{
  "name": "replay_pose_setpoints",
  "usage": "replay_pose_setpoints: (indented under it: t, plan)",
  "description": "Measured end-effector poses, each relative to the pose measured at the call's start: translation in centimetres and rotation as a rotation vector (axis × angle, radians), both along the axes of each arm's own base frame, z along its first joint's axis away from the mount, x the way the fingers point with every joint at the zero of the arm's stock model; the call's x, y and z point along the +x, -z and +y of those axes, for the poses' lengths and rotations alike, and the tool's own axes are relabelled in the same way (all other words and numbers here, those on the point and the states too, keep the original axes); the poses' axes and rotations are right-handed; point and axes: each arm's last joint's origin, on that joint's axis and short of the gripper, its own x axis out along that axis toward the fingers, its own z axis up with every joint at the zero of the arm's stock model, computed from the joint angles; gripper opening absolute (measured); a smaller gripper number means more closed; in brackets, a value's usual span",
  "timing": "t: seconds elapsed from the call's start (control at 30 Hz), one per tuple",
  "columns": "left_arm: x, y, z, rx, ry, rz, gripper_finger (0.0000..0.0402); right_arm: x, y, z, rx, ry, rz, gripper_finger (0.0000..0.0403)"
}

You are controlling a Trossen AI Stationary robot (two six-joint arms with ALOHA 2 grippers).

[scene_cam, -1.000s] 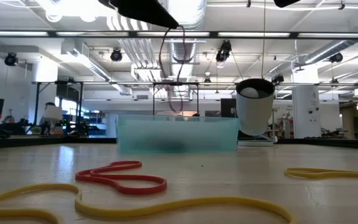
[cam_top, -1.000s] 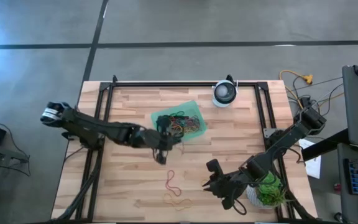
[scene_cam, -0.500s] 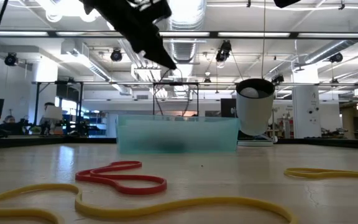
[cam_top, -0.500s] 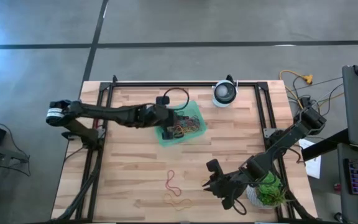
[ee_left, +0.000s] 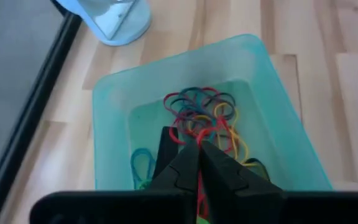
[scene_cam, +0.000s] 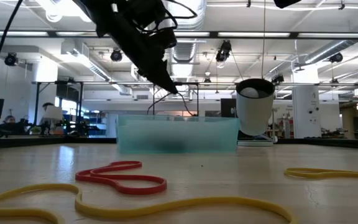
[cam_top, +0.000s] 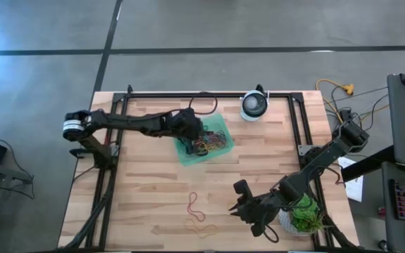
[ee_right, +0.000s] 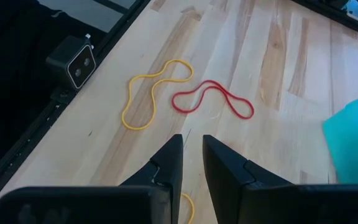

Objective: Pick and place rubber bands into bin
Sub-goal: Put the red rubber band into the green bin, then put the yellow rubber band into the green bin

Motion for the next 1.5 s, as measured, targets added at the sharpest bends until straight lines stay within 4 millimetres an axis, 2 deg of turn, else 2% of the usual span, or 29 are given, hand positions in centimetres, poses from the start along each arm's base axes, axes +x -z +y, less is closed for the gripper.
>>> replay_pose_setpoints:
  t: [0.1,0.37,0.57,0.77,0.93,1.07,1.23,1.5]
  plan:
    - [0.0,0.2,0.5,-0.036,-0.017,-0.001,0.0011,0.0,0.0,0.0,-0.001,0.0,0.001,0.0057]
    - [-0.1,0.3,0.6,-0.037,-0.019,0.004,0.0084,0.0,0.1,0.0,-0.003,0.0,0.003,0.0057]
    - [0.2,0.3,-0.6,-0.041,0.018,0.002,0.0109,-0.1,0.2,-0.1,-0.004,0.0,0.005,0.0057]
    - [0.1,-0.8,-3.8,-0.037,0.113,-0.031,0.0109,-0.1,0.4,-0.1,-0.009,-0.001,0.009,0.0057]
    - [-0.6,-2.3,-8.2,-0.031,0.246,-0.076,0.0109,-0.2,0.6,-0.2,-0.011,0.005,0.006,0.0057]
    - [-1.2,-2.4,-11.9,-0.031,0.358,-0.079,0.0109,-0.2,0.8,-0.4,-0.042,0.039,-0.012,0.0057]
    - [-2.3,-1.9,-15.8,-0.027,0.486,-0.062,0.0109,0.0,1.3,-0.6,-0.029,0.062,-0.052,0.0057]
    - [-4.7,0.8,-18.3,-0.036,0.572,0.021,0.0109,-0.5,3.0,-1.1,0.039,0.127,-0.029,0.0057]
